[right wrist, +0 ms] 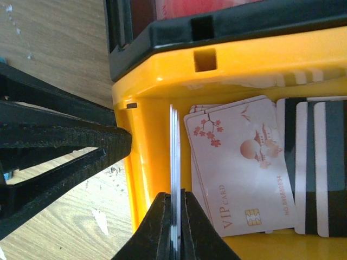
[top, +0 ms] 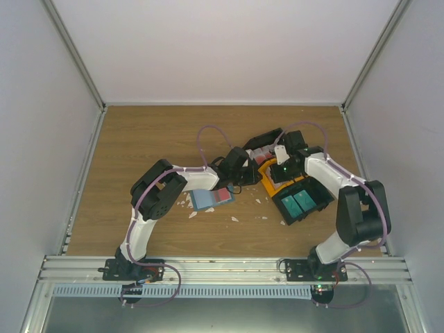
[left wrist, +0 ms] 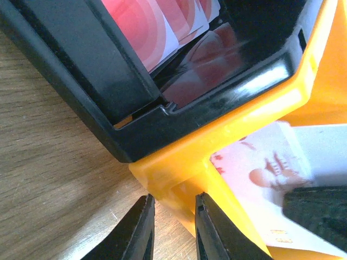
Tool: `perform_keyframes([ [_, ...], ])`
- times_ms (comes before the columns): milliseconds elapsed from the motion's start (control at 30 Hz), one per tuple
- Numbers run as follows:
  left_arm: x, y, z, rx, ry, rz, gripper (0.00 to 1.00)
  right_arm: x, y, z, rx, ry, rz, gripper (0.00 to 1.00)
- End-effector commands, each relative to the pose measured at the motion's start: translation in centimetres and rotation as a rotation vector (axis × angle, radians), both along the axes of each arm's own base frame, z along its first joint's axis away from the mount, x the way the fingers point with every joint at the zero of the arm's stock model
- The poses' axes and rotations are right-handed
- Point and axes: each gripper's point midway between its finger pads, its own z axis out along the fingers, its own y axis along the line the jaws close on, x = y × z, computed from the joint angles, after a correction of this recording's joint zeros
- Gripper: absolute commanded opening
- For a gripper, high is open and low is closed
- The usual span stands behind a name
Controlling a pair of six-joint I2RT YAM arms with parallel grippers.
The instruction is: Put the credit cards into the card holder
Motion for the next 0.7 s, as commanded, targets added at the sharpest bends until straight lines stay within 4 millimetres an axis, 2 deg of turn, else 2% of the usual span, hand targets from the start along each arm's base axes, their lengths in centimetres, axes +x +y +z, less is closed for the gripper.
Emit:
perform_keyframes([
  [0,0.3,-0.4,2.3,-0.033,-0.089,-0.022,0.26,0.4,-0.7,1.5,0.023,-0.057,-0.063,0.0],
  [133,0.0,-0.5,4.1,-0.066,-0.132,-0.048,0.32,0.8,-1.4,2.3,0.048,-0.111,-0.127,0.01],
  [267,-0.4,-0.8,6.3,-0.111,-0.172,-0.087,0.44,1.4,-2.5,3.4,0.087,-0.17,-0.201,0.01],
  [533,-1.9,-2.4,10.6,-0.295,-0.149,-0.229,0.67,1.6,-2.0,9.3,0.385,-0.314,-0.221,0.0],
  [633,-2.2,-3.3,11.9,-0.351,-0.144,-0.28,0.7,1.1,-1.4,11.0,0.515,-0.322,-0.18,0.0],
  [667,-2.2,-3.6,12.1,-0.362,-0.141,-0.29,0.7,1.2,-2.2,11.4,0.544,-0.331,-0.194,0.0],
])
